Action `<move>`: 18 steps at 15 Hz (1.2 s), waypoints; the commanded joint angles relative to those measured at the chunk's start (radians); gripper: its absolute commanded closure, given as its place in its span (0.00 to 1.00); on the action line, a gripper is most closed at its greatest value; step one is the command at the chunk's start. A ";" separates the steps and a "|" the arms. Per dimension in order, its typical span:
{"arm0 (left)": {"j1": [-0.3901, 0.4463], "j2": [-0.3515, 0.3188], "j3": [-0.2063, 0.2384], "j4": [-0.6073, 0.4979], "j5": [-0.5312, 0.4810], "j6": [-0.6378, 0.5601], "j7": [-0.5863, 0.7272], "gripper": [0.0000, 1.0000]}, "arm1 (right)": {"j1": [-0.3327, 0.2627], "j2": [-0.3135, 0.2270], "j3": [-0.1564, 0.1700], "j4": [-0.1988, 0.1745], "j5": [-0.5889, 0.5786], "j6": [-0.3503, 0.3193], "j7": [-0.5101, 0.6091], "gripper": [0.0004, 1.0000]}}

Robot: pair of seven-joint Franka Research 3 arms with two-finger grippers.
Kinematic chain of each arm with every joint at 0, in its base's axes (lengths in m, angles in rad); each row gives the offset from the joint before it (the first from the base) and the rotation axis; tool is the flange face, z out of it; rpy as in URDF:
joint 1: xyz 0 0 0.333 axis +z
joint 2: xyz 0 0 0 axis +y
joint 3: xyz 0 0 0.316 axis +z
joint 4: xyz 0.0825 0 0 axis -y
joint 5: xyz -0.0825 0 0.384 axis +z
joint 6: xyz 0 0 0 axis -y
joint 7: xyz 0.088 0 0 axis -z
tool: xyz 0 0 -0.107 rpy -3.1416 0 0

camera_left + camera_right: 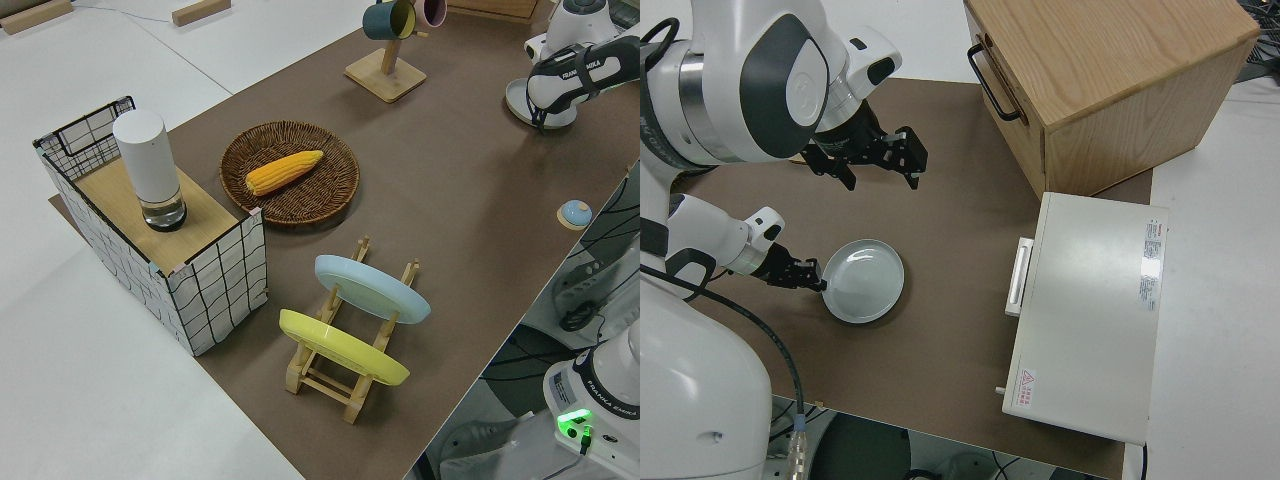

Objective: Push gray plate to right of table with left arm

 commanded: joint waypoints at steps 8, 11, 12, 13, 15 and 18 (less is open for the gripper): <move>0.010 -0.028 0.022 0.019 0.251 -0.082 -0.006 0.01 | -0.001 -0.010 0.000 -0.004 0.002 -0.007 -0.008 0.00; 0.065 -0.080 0.023 0.018 0.268 -0.160 0.060 0.01 | -0.001 -0.010 0.000 -0.004 0.002 -0.007 -0.008 0.00; 0.085 -0.102 0.025 0.018 0.268 -0.196 0.118 0.01 | -0.001 -0.010 0.000 -0.004 0.002 -0.007 -0.008 0.00; 0.117 -0.126 0.025 0.018 0.268 -0.235 0.182 0.01 | -0.001 -0.010 0.000 -0.004 0.002 -0.007 -0.008 0.00; 0.193 -0.183 0.025 0.018 0.268 -0.317 0.296 0.00 | -0.001 -0.010 0.000 -0.004 0.002 -0.007 -0.008 0.00; 0.296 -0.252 0.026 0.018 0.268 -0.409 0.414 0.00 | -0.001 -0.010 0.000 -0.004 0.002 -0.007 -0.008 0.00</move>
